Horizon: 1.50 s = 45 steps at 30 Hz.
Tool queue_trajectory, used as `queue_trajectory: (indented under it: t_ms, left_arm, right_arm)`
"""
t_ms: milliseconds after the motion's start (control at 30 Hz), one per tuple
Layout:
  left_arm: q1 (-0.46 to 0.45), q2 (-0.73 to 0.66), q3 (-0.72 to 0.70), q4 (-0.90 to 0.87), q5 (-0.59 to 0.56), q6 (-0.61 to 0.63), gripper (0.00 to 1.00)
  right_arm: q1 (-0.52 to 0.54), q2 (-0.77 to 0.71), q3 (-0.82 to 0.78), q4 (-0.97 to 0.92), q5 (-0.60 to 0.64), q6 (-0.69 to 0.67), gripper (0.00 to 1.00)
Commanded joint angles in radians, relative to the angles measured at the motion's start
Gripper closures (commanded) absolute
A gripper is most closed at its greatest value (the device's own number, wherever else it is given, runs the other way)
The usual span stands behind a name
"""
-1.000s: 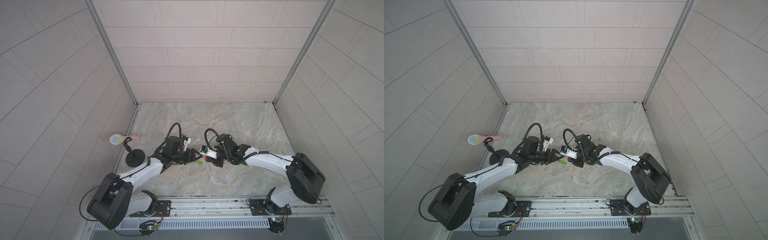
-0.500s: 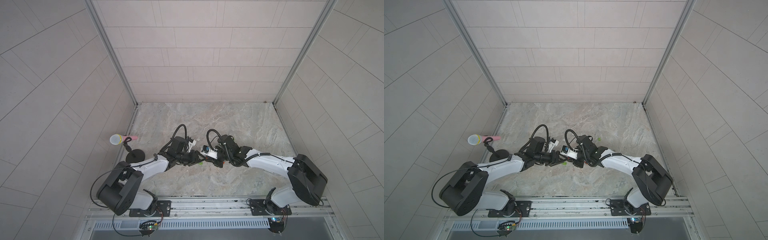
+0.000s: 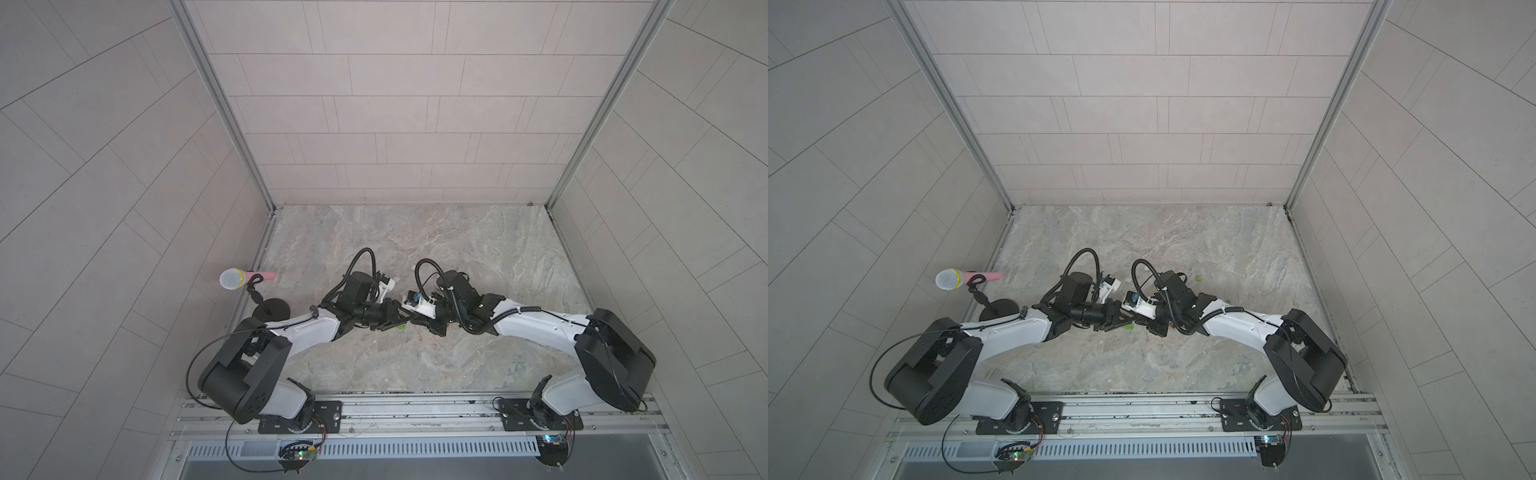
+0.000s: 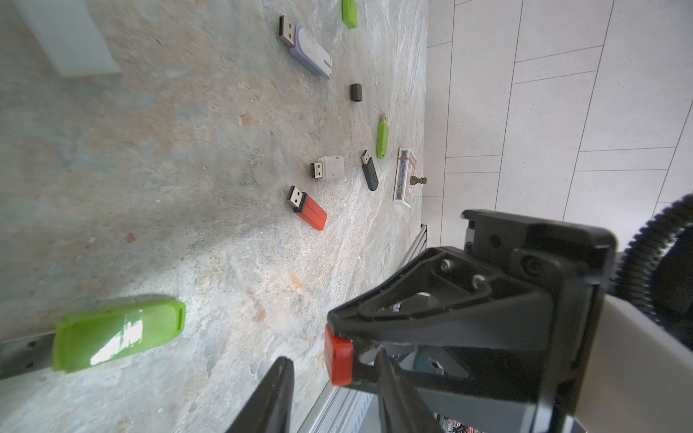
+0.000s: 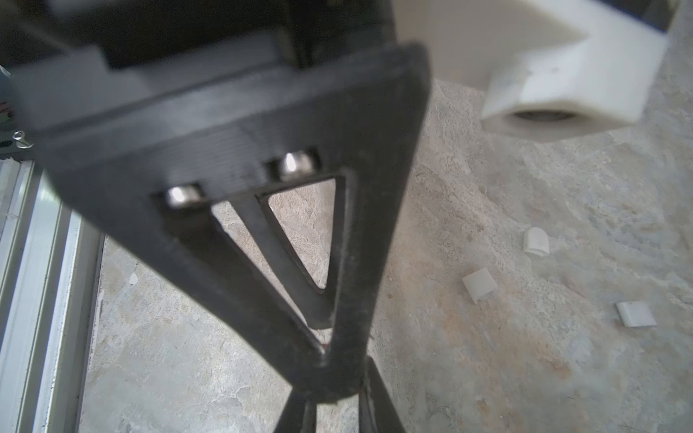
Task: Close the usb drive cover
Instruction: Pick up the cover from the center of the board.
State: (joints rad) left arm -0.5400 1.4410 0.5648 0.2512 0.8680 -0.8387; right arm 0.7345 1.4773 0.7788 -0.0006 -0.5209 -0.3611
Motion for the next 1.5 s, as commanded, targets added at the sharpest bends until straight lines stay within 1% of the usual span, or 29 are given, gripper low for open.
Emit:
queue_trajectory:
  t_ms: [0,200,433,567,667,800,967,1133,1333,1467]
  left_arm:
    - [-0.012,0.016,0.023,0.037,0.024,-0.01,0.59]
    - [-0.015,0.039,0.025,0.039,0.034,-0.014,0.67]
    - [-0.017,0.067,0.028,0.031,0.049,-0.013,0.69]
    - [-0.017,0.075,0.032,0.026,0.055,-0.008,0.75]
    - [-0.016,0.073,0.042,-0.005,0.045,0.008,0.78]
    - [-0.017,0.054,0.065,-0.094,0.02,0.059,0.82]
    - [-0.017,0.017,0.08,-0.15,-0.003,0.091,0.84]
    - [-0.016,-0.008,0.086,-0.153,-0.01,0.089,0.84]
    - [-0.015,-0.048,0.088,-0.153,-0.026,0.083,0.85]
    - [-0.014,-0.057,0.089,-0.153,-0.03,0.078,0.85]
  right_arm:
    - [0.003,-0.034,-0.01,0.092,-0.046,0.019,0.83]
    - [0.002,-0.029,-0.012,0.134,-0.047,0.039,0.84]
    - [0.001,-0.023,-0.006,0.167,-0.028,0.048,0.84]
    - [0.003,-0.022,-0.003,0.175,-0.024,0.042,0.84]
    - [0.001,-0.02,-0.001,0.18,-0.021,0.042,0.84]
    - [0.002,-0.023,-0.005,0.179,-0.019,0.039,0.84]
    - [0.002,-0.025,-0.013,0.178,-0.019,0.034,0.85]
    - [0.002,-0.031,-0.027,0.158,-0.002,0.008,0.81]
    - [0.001,-0.048,-0.068,0.125,0.056,-0.056,0.7]
    - [0.001,-0.046,-0.076,0.124,0.068,-0.074,0.69]
